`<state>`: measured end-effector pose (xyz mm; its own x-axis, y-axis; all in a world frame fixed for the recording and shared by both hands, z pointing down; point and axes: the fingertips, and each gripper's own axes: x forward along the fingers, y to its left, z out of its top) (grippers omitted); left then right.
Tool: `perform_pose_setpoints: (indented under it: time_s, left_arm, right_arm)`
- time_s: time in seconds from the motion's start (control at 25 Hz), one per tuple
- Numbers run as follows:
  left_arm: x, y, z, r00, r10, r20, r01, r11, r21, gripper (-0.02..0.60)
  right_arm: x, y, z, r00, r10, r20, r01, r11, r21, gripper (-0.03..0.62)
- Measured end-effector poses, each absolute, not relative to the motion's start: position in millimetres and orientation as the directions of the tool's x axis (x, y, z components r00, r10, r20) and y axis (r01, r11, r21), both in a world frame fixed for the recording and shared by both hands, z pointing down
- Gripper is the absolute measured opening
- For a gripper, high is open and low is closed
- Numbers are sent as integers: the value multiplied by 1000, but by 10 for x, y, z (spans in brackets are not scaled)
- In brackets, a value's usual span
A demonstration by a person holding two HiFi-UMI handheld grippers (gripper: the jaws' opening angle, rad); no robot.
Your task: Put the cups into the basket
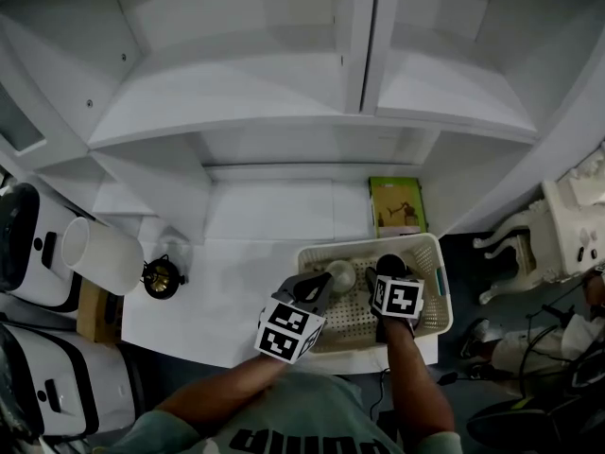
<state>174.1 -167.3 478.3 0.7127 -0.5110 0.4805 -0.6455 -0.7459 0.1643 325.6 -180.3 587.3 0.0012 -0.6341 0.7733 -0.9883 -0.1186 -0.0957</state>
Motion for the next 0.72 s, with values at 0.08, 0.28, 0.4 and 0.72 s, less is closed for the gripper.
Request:
perform_pose_setpoints:
  time_s: [0.08, 0.28, 0.4, 0.72]
  left_arm:
    - [1720, -1678, 4780, 710, -514, 481, -649, -743, 163, 6]
    - [1704, -1660, 4806, 707, -512, 488, -651, -740, 167, 6]
    - [1701, -1657, 4807, 708, -511, 486, -650, -741, 169, 6]
    - [1718, -1597, 4812, 719, -498, 485, -637, -751, 174, 6]
  right_arm:
    - [3257, -1803, 5920, -4, -629, 777, -988, -119, -101, 376]
    - [3260, -1781, 5928, -11, -624, 781, -988, -116, -106, 376]
    - [3255, -1746, 5935, -19, -624, 781, -988, -108, -111, 376]
    - [3250, -1723, 5877, -45, -643, 765, -986, -94, -137, 377]
